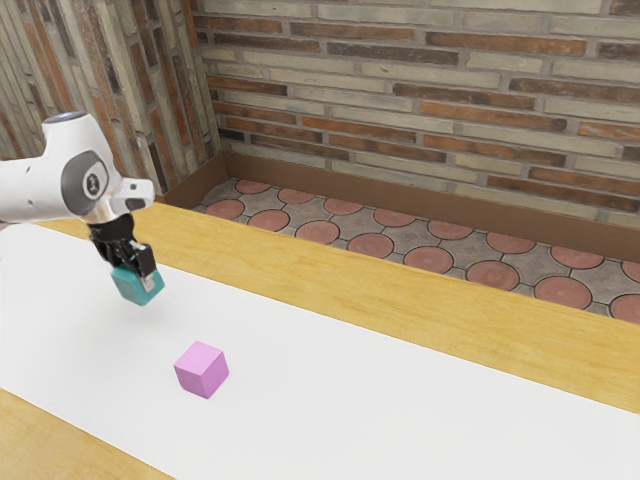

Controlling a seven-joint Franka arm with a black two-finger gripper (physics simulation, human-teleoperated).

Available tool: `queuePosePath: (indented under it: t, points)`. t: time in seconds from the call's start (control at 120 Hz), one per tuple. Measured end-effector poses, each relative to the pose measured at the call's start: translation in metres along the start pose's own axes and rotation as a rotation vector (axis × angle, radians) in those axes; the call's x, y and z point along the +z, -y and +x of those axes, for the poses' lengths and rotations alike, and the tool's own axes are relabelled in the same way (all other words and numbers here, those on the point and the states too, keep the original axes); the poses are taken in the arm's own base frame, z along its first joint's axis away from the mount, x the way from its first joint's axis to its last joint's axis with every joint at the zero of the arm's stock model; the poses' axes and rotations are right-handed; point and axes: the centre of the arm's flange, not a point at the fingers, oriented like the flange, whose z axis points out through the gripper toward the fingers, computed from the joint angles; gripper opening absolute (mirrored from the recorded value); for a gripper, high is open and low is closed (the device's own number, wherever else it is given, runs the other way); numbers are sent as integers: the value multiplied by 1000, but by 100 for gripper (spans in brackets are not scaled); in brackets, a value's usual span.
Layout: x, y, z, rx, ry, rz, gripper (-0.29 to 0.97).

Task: Pick up the blue block with one arm, and put the blue block on the pink block with one arm

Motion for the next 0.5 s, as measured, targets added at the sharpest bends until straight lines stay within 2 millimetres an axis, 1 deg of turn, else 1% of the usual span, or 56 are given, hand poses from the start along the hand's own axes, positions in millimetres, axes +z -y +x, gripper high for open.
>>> queuePosePath:
  t: [0.1, 0.167, 0.233, 0.317, 0.392, 0.5]
  points:
    - [-17, -52, -22, 76, 2, -9, 38]
    - [-17, -81, -30, 115, 20, -5, 38]
    - [-13, -104, -31, 132, 40, 1, 38]
    - [-9, -134, -25, 134, 56, 12, 38]
    - [-5, -150, -21, 107, 67, 19, 38]
    - [-1, -156, -21, 33, 80, 39, 38]
